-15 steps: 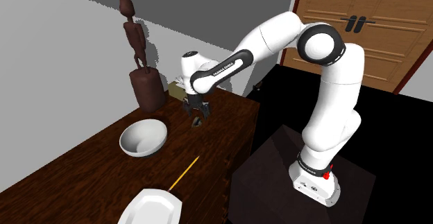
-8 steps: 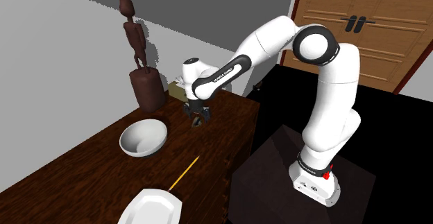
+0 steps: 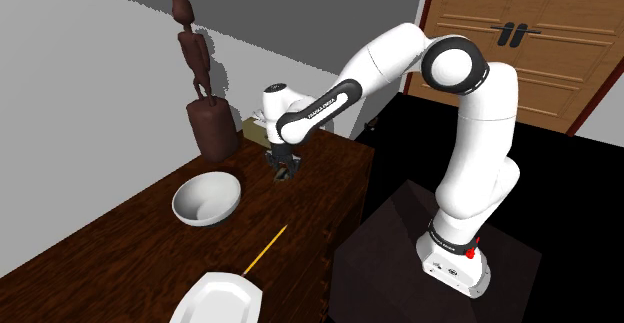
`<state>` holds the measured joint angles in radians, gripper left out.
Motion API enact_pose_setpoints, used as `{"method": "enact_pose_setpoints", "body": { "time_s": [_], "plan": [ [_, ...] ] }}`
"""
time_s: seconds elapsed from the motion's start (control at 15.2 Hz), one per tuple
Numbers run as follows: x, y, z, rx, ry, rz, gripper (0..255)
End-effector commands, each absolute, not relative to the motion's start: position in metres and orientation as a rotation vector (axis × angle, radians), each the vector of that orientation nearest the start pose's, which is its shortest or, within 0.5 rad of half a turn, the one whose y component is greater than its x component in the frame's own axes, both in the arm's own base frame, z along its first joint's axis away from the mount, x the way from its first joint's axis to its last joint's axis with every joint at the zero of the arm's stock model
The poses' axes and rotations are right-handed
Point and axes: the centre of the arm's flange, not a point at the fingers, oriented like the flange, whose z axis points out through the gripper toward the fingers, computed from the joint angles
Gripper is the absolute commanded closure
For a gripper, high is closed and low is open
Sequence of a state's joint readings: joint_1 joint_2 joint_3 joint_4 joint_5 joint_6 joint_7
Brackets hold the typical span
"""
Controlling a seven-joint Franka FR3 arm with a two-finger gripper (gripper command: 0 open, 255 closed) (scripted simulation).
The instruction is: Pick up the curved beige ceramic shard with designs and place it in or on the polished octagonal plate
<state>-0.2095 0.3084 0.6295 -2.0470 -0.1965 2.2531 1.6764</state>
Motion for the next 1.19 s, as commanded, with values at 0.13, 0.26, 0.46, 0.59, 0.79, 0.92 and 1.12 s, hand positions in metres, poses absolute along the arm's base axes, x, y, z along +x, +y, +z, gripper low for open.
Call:
{"method": "enact_pose_setpoints", "body": {
  "time_s": [0.13, 0.26, 0.46, 0.59, 0.79, 0.92, 1.12],
  "plan": [
    [0.538, 0.224, 0.311, -2.656, 1.718, 0.077, 255],
    [0.538, 0.224, 0.311, -2.656, 1.718, 0.077, 255],
    [0.538, 0.223, 0.311, -2.656, 1.718, 0.077, 255],
    [0.538, 0.223, 0.321, -2.656, 1.718, 0.077, 255],
    [0.538, 0.223, 0.337, -2.656, 1.718, 0.077, 255],
    [0.538, 0.223, 0.348, -2.656, 1.718, 0.077, 255],
    [0.538, 0.223, 0.363, -2.656, 1.718, 0.077, 255]
  ]
}}
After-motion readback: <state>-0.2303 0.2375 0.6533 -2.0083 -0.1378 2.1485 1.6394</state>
